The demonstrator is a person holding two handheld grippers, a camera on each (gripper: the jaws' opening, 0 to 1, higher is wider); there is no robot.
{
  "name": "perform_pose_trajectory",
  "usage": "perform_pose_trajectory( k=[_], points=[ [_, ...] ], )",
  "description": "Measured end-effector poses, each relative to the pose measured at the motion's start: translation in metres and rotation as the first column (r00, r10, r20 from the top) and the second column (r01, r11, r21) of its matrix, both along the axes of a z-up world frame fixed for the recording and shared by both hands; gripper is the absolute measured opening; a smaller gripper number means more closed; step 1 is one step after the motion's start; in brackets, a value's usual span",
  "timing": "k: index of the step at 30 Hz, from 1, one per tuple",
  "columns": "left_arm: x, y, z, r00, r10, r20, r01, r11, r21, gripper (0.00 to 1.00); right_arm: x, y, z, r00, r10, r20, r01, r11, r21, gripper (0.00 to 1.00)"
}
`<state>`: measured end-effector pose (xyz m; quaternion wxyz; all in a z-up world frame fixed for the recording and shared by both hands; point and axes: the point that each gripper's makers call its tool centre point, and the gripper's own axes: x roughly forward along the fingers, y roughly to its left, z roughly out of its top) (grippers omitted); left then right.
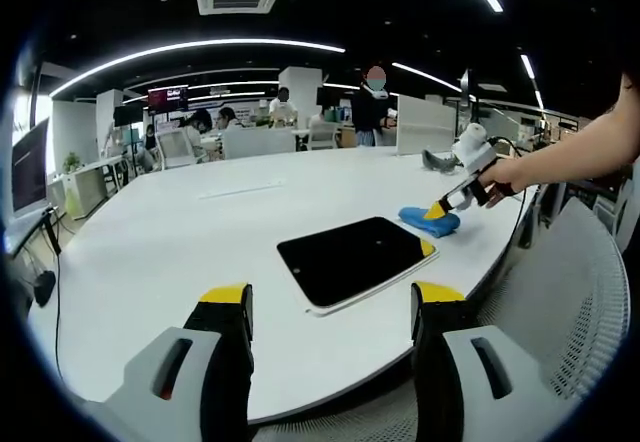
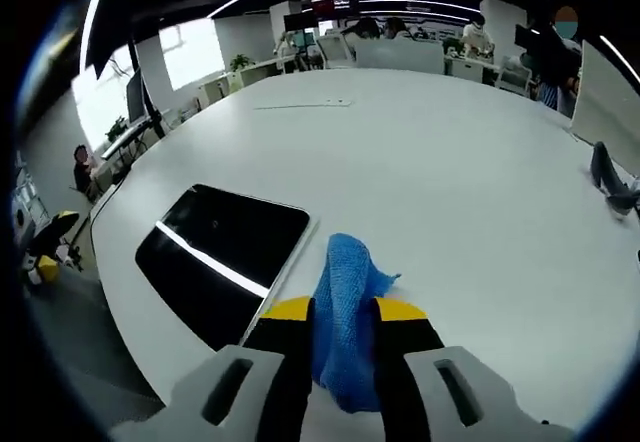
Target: Wipe the mirror surface with the cleaning cloth until all visible marks leave the cleaned area.
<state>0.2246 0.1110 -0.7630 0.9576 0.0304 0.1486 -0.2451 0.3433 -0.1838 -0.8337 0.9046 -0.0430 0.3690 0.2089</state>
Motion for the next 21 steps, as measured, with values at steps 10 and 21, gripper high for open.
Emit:
perform_pose_trajectory(
  k=[10, 21],
  points=[
    [0.000, -0.001, 0.000, 1.000, -0.003, 0.001, 0.003, 1.000, -0.001, 0.62, -0.022, 0.000, 0.044, 0.984, 0.080, 0.157, -0.075, 0.996, -0.041, 0.27],
    [0.000, -0.001, 0.000, 1.000, -0.004, -0.002, 0.004, 1.000, 0.000, 0.62, -0.057, 0.004, 0.077, 0.955, 0.075, 0.287, -0.072, 0.997, -0.021, 0.53]
  ],
)
